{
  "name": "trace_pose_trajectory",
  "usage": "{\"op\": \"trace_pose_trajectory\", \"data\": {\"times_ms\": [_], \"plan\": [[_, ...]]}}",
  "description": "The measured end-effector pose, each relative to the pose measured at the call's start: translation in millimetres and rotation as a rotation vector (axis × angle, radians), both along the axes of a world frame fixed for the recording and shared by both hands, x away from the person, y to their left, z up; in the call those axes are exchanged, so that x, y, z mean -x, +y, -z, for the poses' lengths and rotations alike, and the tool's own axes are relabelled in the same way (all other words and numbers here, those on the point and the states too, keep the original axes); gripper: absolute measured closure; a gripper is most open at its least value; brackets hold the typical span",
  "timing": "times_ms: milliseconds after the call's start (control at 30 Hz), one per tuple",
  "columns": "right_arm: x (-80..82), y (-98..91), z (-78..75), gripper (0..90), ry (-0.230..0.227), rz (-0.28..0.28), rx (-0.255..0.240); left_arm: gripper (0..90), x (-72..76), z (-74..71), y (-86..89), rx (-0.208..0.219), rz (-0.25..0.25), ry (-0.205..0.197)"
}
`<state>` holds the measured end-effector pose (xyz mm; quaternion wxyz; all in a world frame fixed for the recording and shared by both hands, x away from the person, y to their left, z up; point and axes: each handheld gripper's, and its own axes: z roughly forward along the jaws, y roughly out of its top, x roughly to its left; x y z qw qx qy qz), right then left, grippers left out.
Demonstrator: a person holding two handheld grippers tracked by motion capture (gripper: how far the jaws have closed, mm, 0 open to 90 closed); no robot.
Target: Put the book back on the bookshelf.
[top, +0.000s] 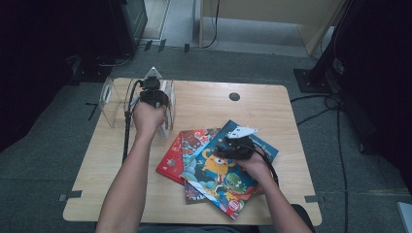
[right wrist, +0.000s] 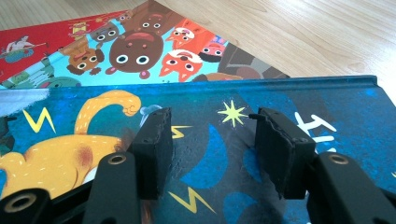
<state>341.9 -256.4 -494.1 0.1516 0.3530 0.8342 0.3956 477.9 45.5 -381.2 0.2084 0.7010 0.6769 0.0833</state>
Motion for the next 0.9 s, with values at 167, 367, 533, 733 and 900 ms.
{"op": "trace_pose_trajectory", "data": {"times_ms": [167, 367, 533, 733, 900], "plan": [[0.0, 0.0, 0.0, 46.9, 0.001, 0.0, -0.001, 76.3, -2.6, 2.5, -1.1, 0.001, -0.005, 0.005], [0.0, 0.0, 0.1, 47.0, 0.0, 0.0, -0.001, 75.0, -3.1, 2.7, -0.8, -0.002, -0.007, 0.006], [0.1, 0.0, 0.0, 47.0, 0.0, 0.0, 0.0, 75.2, -2.6, -1.2, 0.6, -0.002, 0.003, -0.001], [0.0, -0.1, 0.1, 47.0, 0.0, 0.0, 0.0, 74.3, -1.2, -5.7, 3.2, 0.01, 0.016, 0.007], [0.1, -0.1, 0.0, 47.0, 0.0, 0.0, 0.0, 74.0, 0.5, -10.5, 6.4, 0.01, 0.018, 0.006]]}}
